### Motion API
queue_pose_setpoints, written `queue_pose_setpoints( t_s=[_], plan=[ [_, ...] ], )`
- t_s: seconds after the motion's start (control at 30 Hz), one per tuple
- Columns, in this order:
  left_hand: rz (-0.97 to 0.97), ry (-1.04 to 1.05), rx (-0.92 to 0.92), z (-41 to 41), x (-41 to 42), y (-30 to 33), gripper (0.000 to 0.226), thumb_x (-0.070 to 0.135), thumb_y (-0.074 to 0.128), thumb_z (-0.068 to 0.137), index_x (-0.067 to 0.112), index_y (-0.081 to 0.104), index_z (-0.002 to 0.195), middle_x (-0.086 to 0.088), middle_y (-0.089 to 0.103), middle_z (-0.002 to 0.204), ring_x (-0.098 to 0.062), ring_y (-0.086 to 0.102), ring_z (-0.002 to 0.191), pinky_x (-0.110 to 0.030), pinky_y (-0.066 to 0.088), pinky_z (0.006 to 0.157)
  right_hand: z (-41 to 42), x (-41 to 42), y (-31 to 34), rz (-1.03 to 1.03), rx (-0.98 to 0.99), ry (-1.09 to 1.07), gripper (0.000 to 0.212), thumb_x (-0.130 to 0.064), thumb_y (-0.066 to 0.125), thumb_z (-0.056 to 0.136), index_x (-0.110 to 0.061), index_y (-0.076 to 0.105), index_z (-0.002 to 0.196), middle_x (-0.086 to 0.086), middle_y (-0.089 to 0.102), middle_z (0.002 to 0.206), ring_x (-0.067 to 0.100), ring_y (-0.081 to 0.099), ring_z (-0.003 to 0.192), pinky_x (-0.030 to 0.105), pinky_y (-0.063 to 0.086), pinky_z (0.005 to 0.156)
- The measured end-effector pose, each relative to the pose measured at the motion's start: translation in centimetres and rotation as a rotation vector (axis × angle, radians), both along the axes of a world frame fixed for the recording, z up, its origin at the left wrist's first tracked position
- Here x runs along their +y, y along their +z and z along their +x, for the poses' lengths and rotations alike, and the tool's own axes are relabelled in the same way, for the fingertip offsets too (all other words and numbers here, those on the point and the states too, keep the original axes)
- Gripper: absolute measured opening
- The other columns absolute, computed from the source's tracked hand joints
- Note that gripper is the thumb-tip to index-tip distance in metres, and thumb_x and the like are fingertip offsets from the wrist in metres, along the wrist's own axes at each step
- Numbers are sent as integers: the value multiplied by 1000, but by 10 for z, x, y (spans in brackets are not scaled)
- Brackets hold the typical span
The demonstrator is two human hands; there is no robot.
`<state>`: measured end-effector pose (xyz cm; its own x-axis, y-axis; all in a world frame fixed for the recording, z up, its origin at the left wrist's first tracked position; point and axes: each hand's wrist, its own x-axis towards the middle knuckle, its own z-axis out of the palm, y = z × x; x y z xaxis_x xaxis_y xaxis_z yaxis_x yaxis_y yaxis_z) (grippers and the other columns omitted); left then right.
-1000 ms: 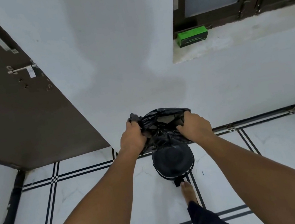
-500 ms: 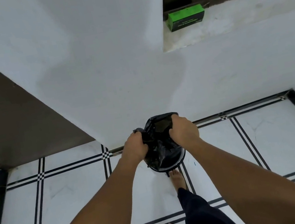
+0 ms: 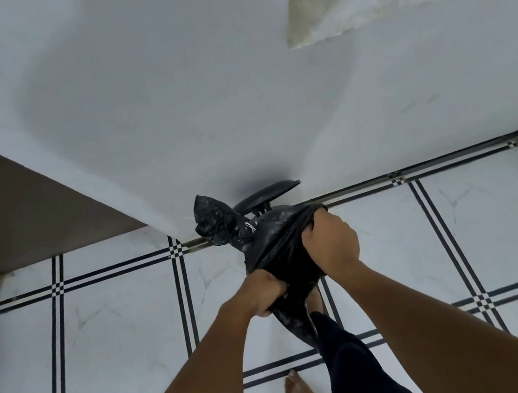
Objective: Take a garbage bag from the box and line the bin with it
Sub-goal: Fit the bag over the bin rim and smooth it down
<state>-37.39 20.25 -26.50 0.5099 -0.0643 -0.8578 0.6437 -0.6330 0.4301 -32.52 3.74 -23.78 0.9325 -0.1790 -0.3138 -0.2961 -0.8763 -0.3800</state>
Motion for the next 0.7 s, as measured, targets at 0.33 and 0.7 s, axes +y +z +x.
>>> queue_pose_setpoints(
  t_s=[0.33, 0.7],
  plan=[
    [135, -146, -2, -25, -19, -174, 30, 25, 56, 90, 18, 55, 61, -1, 59, 69, -17, 56, 66, -26, 40, 57, -19, -43, -170, -68, 237, -91, 7, -19, 45, 95, -13, 46, 97, -2, 56, 75, 26, 60, 71, 35, 46, 65],
    [237, -117, -102, -21, -6, -294, 27, 28, 58, 84, 27, 63, 110, 1, 71, 105, -24, 68, 95, -38, 57, 83, -35, -62, -301, 37, 362, -113, 13, -25, 53, 90, -14, 51, 95, 0, 59, 81, 23, 59, 71, 35, 49, 67]
  ],
)
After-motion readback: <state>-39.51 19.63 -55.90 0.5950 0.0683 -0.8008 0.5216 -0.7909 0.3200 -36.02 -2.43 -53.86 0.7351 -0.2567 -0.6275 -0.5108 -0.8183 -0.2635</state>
